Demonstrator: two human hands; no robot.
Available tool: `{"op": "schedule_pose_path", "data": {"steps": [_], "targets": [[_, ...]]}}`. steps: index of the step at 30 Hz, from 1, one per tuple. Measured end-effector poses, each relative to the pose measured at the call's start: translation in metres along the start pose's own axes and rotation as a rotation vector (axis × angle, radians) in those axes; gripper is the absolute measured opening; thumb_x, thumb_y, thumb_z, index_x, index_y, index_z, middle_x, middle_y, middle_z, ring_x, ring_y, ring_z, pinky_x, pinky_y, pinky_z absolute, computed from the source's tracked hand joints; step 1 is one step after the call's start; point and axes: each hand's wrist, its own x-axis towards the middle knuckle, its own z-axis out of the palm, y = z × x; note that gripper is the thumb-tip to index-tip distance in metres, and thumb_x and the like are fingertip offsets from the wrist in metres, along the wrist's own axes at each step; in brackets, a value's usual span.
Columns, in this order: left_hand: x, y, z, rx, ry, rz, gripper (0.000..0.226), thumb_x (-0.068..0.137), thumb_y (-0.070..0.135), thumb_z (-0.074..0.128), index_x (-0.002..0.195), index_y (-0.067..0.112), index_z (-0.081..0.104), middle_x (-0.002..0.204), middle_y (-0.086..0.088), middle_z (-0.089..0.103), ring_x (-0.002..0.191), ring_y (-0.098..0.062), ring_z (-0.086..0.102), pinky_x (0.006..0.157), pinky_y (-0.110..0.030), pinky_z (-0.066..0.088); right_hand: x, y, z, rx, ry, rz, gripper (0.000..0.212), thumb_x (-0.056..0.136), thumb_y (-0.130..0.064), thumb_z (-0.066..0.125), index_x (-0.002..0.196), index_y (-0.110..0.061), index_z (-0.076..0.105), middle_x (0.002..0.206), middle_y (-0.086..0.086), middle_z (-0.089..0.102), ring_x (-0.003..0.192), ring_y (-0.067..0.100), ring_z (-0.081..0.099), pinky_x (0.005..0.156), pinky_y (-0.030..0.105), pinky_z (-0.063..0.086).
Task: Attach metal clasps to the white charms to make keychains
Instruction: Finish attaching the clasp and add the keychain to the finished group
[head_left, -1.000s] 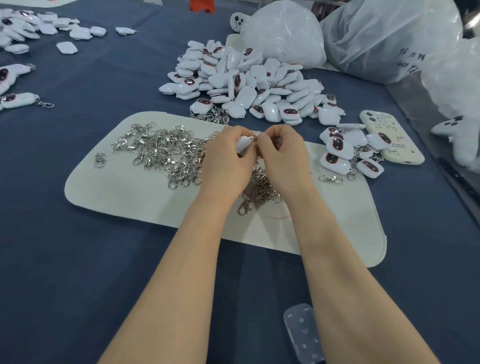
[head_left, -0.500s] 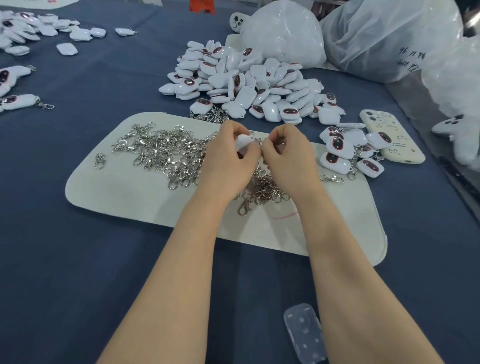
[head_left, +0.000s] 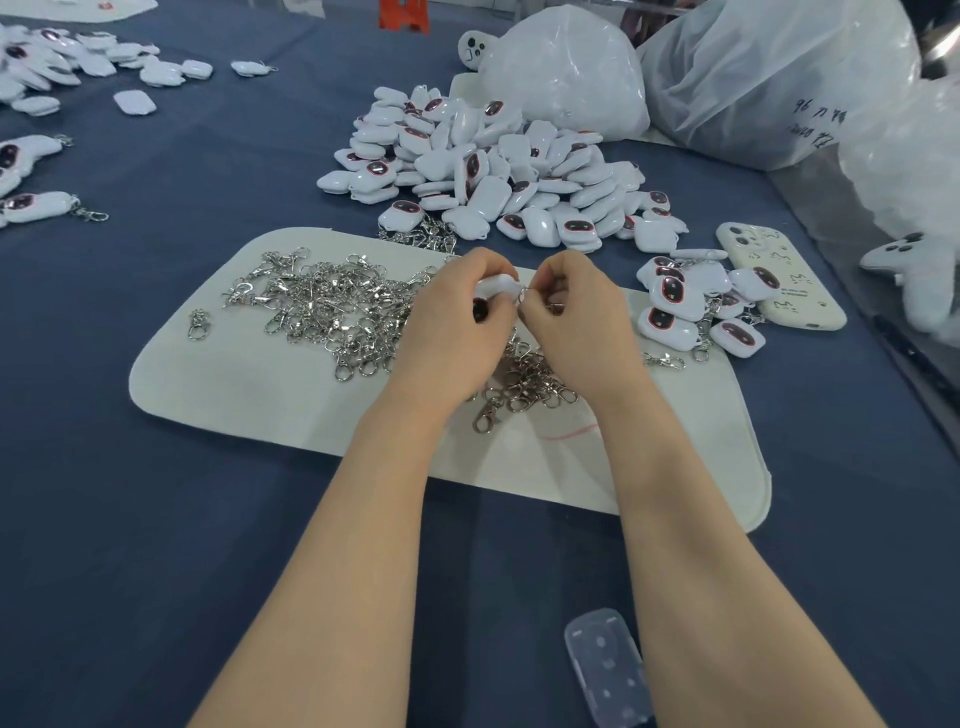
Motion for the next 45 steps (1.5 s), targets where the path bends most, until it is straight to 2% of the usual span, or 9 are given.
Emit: {"op": "schedule_pose_path", "data": {"steps": [6,9,14,18,24,28,31,41,45], "targets": [[-0.0002,-0.0003,-0.0001,0.021,0.007,0.002,0.011,0.088,0.014,0.056,0.097,0.018,0.061,0.104,-0.003,0.06,0.078,0.003,0.048,0.067,0.0,0.033,0.0007,0.0011,-0.0008,-0.016,-0.018,-0.023,0.01,0.085,-0.011,0.057,0.084,-0.019,0.051,0.074,-0.015,0.053,0.067,0.001,0.051,0.064,0.014,0.041],[0.0002,-0.0003,0.0001,0.025,0.009,0.003,0.013,0.088,0.013,0.055,0.099,0.016,0.061,0.103,-0.001,0.06,0.078,-0.003,0.047,0.066,0.001,0.032,0.0012,0.0013,0.0,-0.026,-0.024,-0.025,0.009,0.086,-0.011,0.057,0.085,-0.018,0.051,0.075,-0.015,0.053,0.068,0.001,0.051,0.063,0.012,0.039],[-0.0001,0.0002,0.0015,-0.055,0.083,-0.114,0.017,0.091,0.017,0.054,0.108,0.018,0.055,0.09,0.006,0.061,0.071,-0.003,0.056,0.066,-0.015,0.044,0.0017,0.0011,0.0006,0.052,0.046,-0.007,0.008,0.088,-0.012,0.054,0.087,-0.019,0.051,0.076,-0.014,0.053,0.068,0.002,0.05,0.063,0.011,0.04],[-0.001,0.0028,0.0001,-0.108,0.077,-0.138,0.022,0.092,0.009,0.048,0.108,0.021,0.057,0.067,0.009,0.054,0.046,0.007,0.052,0.045,-0.007,0.036,0.002,-0.0007,0.002,0.117,0.059,-0.01,0.017,0.089,-0.01,0.053,0.081,-0.024,0.048,0.074,-0.013,0.053,0.064,0.002,0.049,0.06,0.011,0.04],[0.0014,0.0051,0.0016,-0.076,0.031,-0.125,0.012,0.089,0.019,0.06,0.078,0.019,0.065,0.075,0.008,0.059,0.066,-0.006,0.051,0.064,-0.019,0.038,0.0021,-0.0034,0.0046,0.16,0.036,-0.03,0.011,0.09,-0.008,0.054,0.087,-0.018,0.05,0.077,-0.01,0.057,0.073,0.014,0.06,0.063,0.013,0.045],[0.0022,0.0022,0.0028,-0.042,0.072,-0.152,0.006,0.087,0.015,0.061,0.085,0.02,0.064,0.097,0.0,0.062,0.074,-0.003,0.053,0.064,-0.008,0.036,0.0026,-0.004,0.0045,0.198,-0.018,-0.033,0.01,0.092,-0.01,0.055,0.089,-0.018,0.05,0.08,-0.011,0.057,0.074,0.018,0.064,0.07,0.027,0.051],[0.0028,0.002,0.0028,-0.041,0.097,-0.155,0.007,0.087,0.014,0.06,0.086,0.021,0.062,0.102,0.0,0.06,0.079,-0.005,0.051,0.062,0.002,0.032,0.0029,-0.0041,0.0051,0.19,-0.023,-0.053,0.01,0.091,-0.01,0.056,0.09,-0.019,0.05,0.081,-0.012,0.058,0.073,0.014,0.064,0.068,0.022,0.05],[0.0031,0.0017,0.0029,-0.045,0.119,-0.133,0.006,0.087,0.016,0.059,0.085,0.022,0.061,0.1,-0.001,0.062,0.074,-0.004,0.051,0.062,-0.001,0.034,0.0029,-0.0051,0.0054,0.195,-0.024,-0.056,0.01,0.09,-0.008,0.057,0.09,-0.017,0.052,0.082,-0.011,0.059,0.082,0.017,0.065,0.074,0.025,0.051],[0.0031,-0.0006,0.0043,-0.025,0.13,-0.119,0.008,0.089,0.016,0.058,0.085,0.022,0.061,0.099,-0.001,0.062,0.07,-0.002,0.051,0.062,-0.002,0.035,0.0024,-0.006,0.0054,0.202,-0.012,-0.051,0.013,0.089,-0.009,0.059,0.088,-0.02,0.051,0.08,-0.013,0.058,0.078,0.012,0.064,0.067,0.014,0.046]]}}
